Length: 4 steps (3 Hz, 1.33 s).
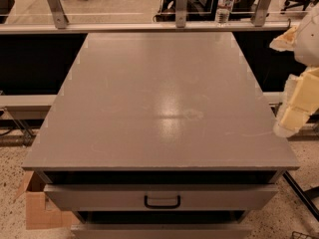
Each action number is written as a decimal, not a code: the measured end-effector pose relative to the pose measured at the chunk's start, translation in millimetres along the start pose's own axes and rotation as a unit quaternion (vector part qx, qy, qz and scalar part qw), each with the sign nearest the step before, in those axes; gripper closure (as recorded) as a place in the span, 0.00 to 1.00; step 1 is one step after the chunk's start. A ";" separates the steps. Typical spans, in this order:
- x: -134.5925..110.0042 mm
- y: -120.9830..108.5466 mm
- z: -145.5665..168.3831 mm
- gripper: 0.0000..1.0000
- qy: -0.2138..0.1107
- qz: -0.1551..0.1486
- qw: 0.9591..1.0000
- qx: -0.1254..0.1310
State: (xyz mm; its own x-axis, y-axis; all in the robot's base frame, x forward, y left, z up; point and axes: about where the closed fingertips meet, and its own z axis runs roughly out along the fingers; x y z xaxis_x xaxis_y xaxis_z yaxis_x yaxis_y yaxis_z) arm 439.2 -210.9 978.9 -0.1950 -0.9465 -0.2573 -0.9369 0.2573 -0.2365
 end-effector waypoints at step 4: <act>-27.7 -18.5 -5.7 0.38 -0.421 0.037 0.907 0.000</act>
Offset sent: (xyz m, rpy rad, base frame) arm 0.0181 0.0500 0.0523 1.1229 -0.0779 0.3613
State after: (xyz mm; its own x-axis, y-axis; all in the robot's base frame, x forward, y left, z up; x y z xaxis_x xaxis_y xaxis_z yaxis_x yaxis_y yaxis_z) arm 460.3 -190.5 995.7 0.0334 -0.4433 -0.8958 -0.9302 0.3139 -0.1900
